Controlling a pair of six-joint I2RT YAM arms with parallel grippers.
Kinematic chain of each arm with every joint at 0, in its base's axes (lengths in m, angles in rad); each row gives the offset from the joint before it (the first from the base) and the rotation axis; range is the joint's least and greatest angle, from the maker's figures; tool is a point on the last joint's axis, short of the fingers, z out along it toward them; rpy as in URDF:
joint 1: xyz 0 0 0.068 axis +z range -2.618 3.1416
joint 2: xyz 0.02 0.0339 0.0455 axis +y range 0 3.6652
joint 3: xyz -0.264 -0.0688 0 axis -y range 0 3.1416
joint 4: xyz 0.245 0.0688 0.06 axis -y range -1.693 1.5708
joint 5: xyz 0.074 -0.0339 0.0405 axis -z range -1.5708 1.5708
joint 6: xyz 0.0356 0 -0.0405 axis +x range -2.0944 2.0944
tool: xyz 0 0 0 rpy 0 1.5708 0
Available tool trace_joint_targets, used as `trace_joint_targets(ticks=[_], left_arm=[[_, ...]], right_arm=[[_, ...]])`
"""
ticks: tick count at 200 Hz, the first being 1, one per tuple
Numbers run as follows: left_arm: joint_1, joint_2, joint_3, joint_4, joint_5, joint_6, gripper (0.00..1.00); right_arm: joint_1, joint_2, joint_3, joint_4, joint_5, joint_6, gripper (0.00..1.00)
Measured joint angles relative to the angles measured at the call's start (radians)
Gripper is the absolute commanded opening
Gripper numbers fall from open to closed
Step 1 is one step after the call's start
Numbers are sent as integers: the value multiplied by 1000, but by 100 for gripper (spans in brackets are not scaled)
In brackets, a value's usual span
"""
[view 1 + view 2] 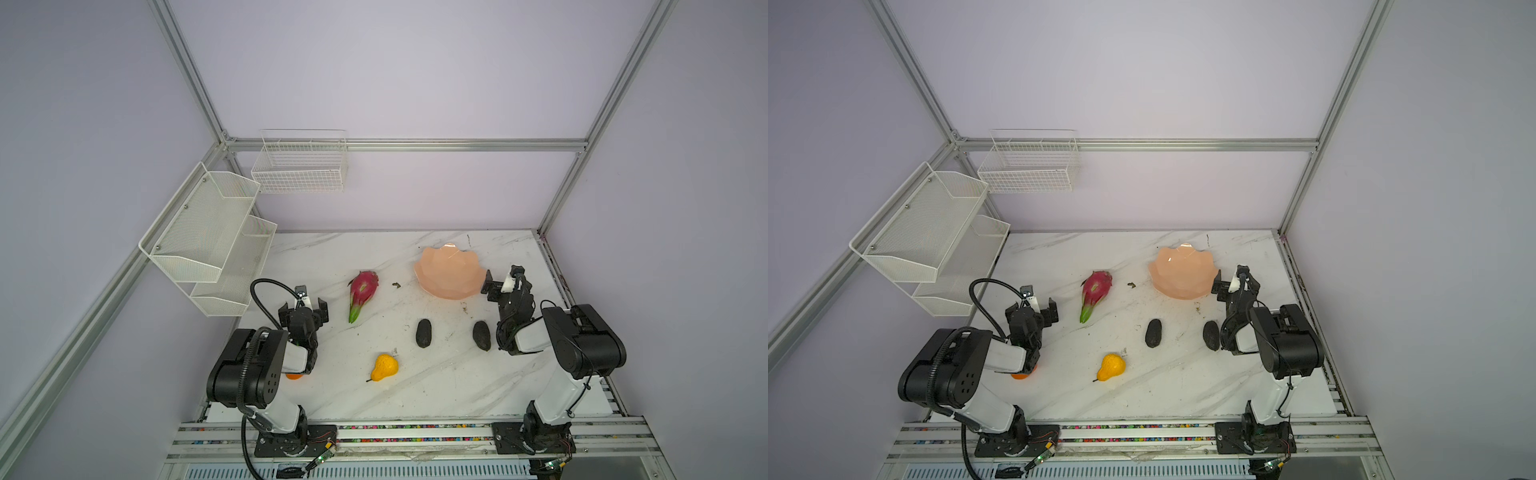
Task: Arrange fruit in a fruit bowl
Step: Move the fruit to the center of the table.
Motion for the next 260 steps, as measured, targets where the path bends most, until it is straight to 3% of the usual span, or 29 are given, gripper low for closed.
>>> trace_joint_targets(ticks=[31,48,84,119,148,178,217,260], left_arm=[[0,-3,0,-1,-4,0,100],[-4,-62,1,-67,-28,0,100],[-38,-301,146,-432,-135,-75,100],[-74,-436,351,-784,-84,-192,100],[-81,-491,481,-1102,96,-268,100],[-82,-545,554,-1347,318,-305,100],[-85,-622,573,-1482,475,-309,100],[-85,-651,573,-1534,537,-316,100]], right_arm=[[2,-11,-18,4,17,0,97],[5,-95,-26,-81,51,3,97],[70,-343,161,-424,137,35,97],[293,-367,443,-721,164,69,97],[439,-229,629,-888,56,175,97],[580,35,797,-952,-39,309,97],[688,357,1050,-1052,-79,405,97],[719,481,1210,-1152,-55,463,97]])
